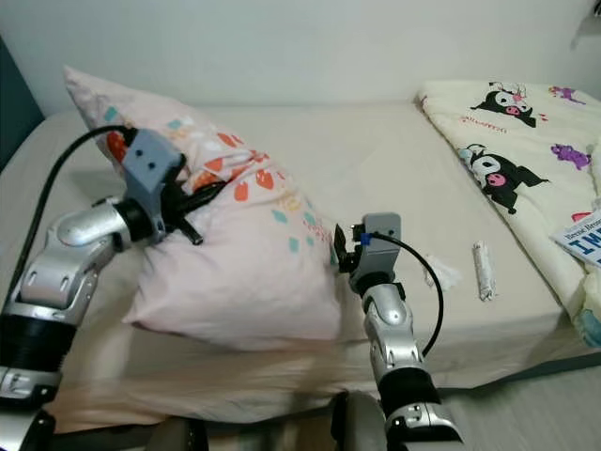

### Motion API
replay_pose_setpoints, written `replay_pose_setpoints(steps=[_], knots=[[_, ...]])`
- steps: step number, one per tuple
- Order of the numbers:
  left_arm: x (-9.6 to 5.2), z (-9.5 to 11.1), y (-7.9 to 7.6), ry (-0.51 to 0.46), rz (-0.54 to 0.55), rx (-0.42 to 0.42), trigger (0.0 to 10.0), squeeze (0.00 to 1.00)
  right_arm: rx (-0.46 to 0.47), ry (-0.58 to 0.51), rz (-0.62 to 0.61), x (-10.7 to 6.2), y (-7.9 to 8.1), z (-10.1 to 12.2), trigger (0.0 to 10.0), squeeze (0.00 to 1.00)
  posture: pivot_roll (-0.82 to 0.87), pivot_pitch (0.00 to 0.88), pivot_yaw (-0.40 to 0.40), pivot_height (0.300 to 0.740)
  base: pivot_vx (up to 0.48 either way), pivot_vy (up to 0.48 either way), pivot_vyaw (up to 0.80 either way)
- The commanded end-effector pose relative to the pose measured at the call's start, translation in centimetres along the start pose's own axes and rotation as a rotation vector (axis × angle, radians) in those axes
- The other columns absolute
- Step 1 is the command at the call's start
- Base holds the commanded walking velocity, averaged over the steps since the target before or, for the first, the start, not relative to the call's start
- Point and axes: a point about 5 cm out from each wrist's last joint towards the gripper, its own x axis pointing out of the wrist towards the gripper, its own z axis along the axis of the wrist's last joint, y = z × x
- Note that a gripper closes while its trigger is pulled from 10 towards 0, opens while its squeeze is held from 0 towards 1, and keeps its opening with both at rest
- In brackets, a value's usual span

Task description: Clean up the room

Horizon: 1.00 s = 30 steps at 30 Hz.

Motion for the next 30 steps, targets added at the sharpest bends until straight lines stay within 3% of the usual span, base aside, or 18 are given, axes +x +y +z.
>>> replay_pose_setpoints(steps=[1, 3, 7, 11, 13, 14, 16, 19, 24, 30], knots=[[0.3, 1.2, 0.8, -0.028, 0.067, 0.090, 10.0, 0.00, -0.019, -0.036, -0.023, -0.1, -0.2, 0.5, 10.0, 0.00, 0.04, 0.021, -0.079, 0.561, 0.000, 0.000, 0.00], [0.5, 0.8, 0.9, -0.005, 0.132, 0.123, 10.0, 0.00, -0.039, -0.059, -0.044, -0.1, -0.4, 0.8, 10.0, 0.00, 0.04, 0.022, -0.078, 0.561, 0.000, 0.000, 0.00], [0.4, 0.5, 0.9, 0.011, 0.162, 0.195, 10.0, 0.00, -0.045, -0.083, -0.071, -0.1, -0.7, 1.2, 10.0, 0.00, 0.04, 0.022, -0.078, 0.561, 0.000, 0.000, 0.00], [0.4, 0.8, 1.1, -0.007, 0.205, 0.212, 10.0, 0.00, -0.041, -0.090, -0.075, -0.1, -0.8, 1.3, 10.0, 0.00, 0.04, 0.021, -0.074, 0.561, 0.000, 0.000, 0.00], [0.6, 1.3, 1.1, -0.059, 0.237, 0.024, 10.0, 0.00, -0.029, -0.091, -0.066, -0.1, -0.7, 1.4, 10.0, 0.00, 0.04, 0.018, -0.068, 0.561, 0.000, 0.000, 0.00], [0.6, 1.3, 1.1, -0.059, 0.237, 0.024, 10.0, 0.00, -0.029, -0.091, -0.066, -0.1, -0.7, 1.4, 10.0, 0.00, 0.04, 0.018, -0.068, 0.561, 0.000, 0.000, 0.00], [0.7, 1.0, 0.4, -0.072, 0.217, -0.111, 10.0, 0.00, -0.015, -0.085, -0.054, -0.3, -0.5, 1.2, 10.0, 0.00, 0.04, 0.019, -0.066, 0.561, 0.000, 0.000, 0.00], [0.8, 0.8, -0.4, -0.082, 0.225, -0.197, 10.0, 0.00, 0.003, -0.078, -0.028, -0.6, -0.3, 1.0, 10.0, 0.00, 0.04, 0.013, -0.068, 0.561, 0.000, 0.000, 0.00], [1.0, 0.3, -1.4, -0.064, 0.220, -0.245, 10.0, 0.00, 0.032, -0.075, -0.040, -0.9, -0.3, 0.8, 10.0, 0.00, 0.04, 0.007, -0.073, 0.576, 0.000, 0.000, 0.00], [1.1, -0.2, -3.0, -0.047, 0.216, -0.220, 10.0, 0.00, 0.038, -0.068, -0.051, -1.2, -0.2, 0.5, 10.0, 0.00, 0.03, 0.000, -0.071, 0.606, 0.000, 0.000, 0.00]])
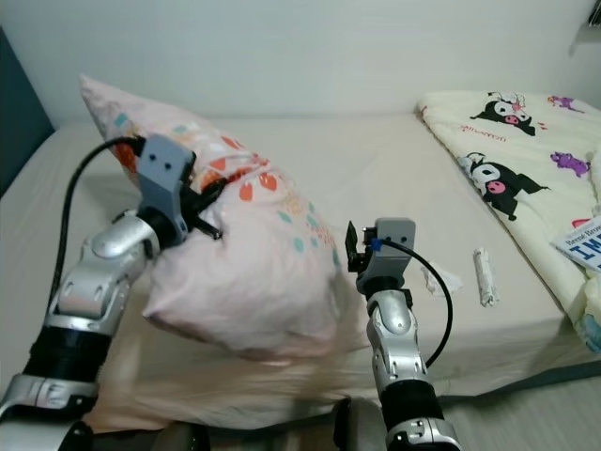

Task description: Clean up the room

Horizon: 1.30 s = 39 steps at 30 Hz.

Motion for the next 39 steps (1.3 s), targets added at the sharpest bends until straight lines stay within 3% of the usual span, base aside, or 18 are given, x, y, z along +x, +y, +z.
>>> replay_pose_setpoints(steps=[1, 15, 18, 21, 30, 39], knots=[[0.1, 1.3, -0.5, -0.075, 0.009, 0.007, 10.0, 0.00, 0.011, 0.017, -0.010, -0.5, -0.1, -0.4, 10.0, 0.00, 0.03, 0.000, -0.071, 0.611, 0.000, 0.000, 0.00], [0.5, 1.6, -1.0, -0.074, -0.002, 0.031, 10.0, 0.00, 0.005, 0.006, -0.008, -0.3, -0.5, 0.0, 10.0, 0.00, 0.03, 0.000, -0.069, 0.651, 0.000, 0.000, 0.00], [0.6, 1.7, -1.2, -0.086, 0.014, -0.049, 10.0, 0.00, 0.001, 0.004, -0.013, -0.3, -0.6, 0.1, 10.0, 0.00, 0.03, 0.000, -0.067, 0.661, 0.000, 0.000, 0.00], [0.6, 1.4, -1.3, -0.076, 0.026, -0.065, 10.0, 0.00, -0.005, 0.002, -0.016, -0.3, -0.8, 0.2, 10.0, 0.00, 0.03, 0.000, -0.061, 0.671, 0.000, 0.000, 0.00], [0.5, 1.0, -1.1, -0.079, 0.040, 0.013, 10.0, 0.00, -0.017, -0.012, -0.028, -0.1, -1.3, 0.6, 10.0, 0.00, 0.02, 0.000, -0.061, 0.711, 0.000, 0.000, 0.00], [0.4, 1.0, -0.8, -0.078, 0.102, -0.106, 10.0, 0.00, -0.019, -0.018, -0.029, 0.1, -1.3, 0.8, 10.0, 0.00, 0.02, 0.000, -0.058, 0.740, 0.000, 0.000, 0.00]])
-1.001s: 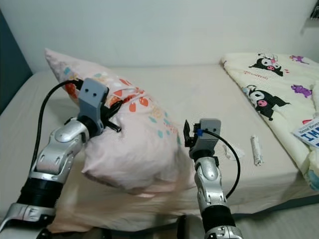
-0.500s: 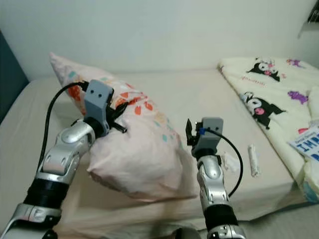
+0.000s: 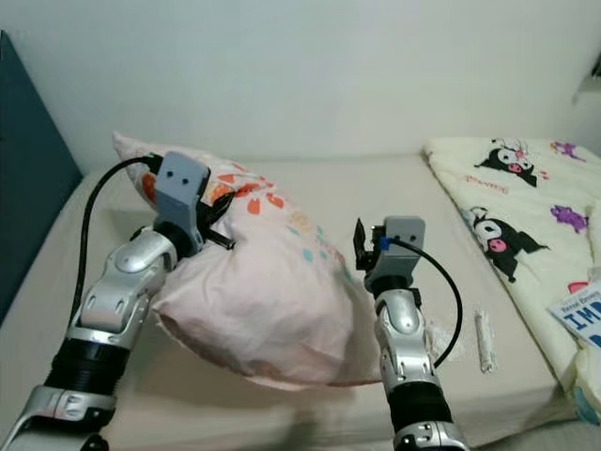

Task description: Clean up the room

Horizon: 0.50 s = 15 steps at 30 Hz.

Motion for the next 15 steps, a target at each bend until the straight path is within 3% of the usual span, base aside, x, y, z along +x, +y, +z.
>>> replay_pose_setpoints(steps=[1, 9, 15], knots=[[0.1, 1.7, 0.1, -0.080, 0.013, -0.018, 10.0, 0.00, -0.001, -0.003, -0.010, 0.1, -0.2, 0.2, 10.0, 0.00, 0.02, 0.000, -0.058, 0.740, 0.000, 0.000, 0.00], [-1.0, 0.5, -0.1, -0.070, 0.055, -0.152, 10.0, 0.00, -0.022, 0.006, -0.010, -0.3, -0.2, 0.0, 10.0, 0.00, 0.02, 0.000, -0.059, 0.740, 0.000, 0.000, 0.00], [-1.3, -0.1, -0.4, -0.052, 0.051, -0.149, 10.0, 0.00, -0.049, 0.027, -0.008, -0.3, -0.1, -0.4, 10.0, 0.00, 0.03, 0.000, -0.063, 0.740, 0.000, 0.000, 0.00]])
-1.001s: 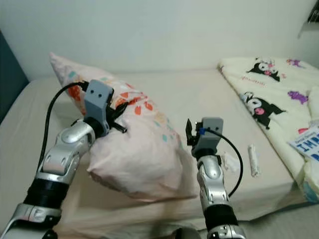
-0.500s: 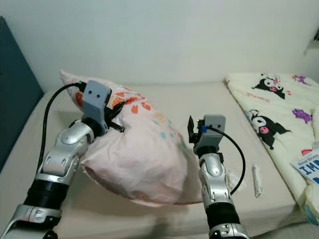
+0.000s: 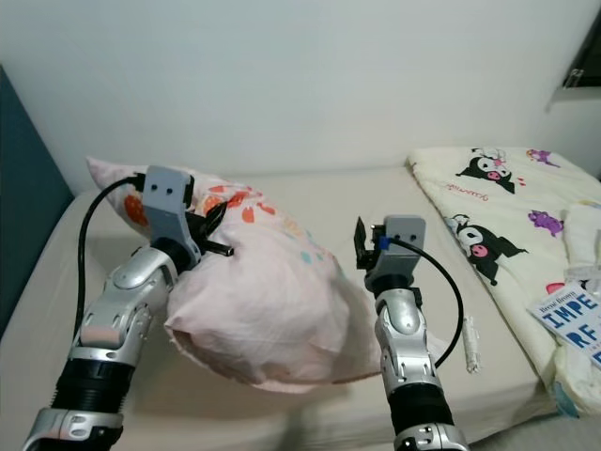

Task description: Clean up the room

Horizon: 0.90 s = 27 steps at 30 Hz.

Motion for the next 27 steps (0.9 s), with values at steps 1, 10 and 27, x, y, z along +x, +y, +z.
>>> replay_pose_setpoints(steps=[1, 10, 27], knots=[[-0.1, 1.9, -0.5, -0.098, -0.027, 0.020, 10.0, 0.00, -0.015, 0.026, 0.005, -0.1, 0.2, -0.4, 10.0, 0.00, 0.03, 0.000, -0.063, 0.740, 0.000, 0.000, 0.00], [0.2, 2.4, -1.4, -0.117, -0.098, 0.078, 10.0, 0.00, -0.029, 0.009, -0.014, 0.0, -0.1, -0.2, 10.0, 0.00, 0.02, 0.000, -0.061, 0.740, 0.000, 0.000, 0.00], [0.4, 2.1, -1.4, -0.085, -0.027, 0.055, 10.0, 0.00, -0.093, 0.016, -0.012, -0.1, -0.2, -0.1, 10.0, 0.00, 0.02, 0.000, -0.058, 0.740, 0.000, -0.141, 0.14]])
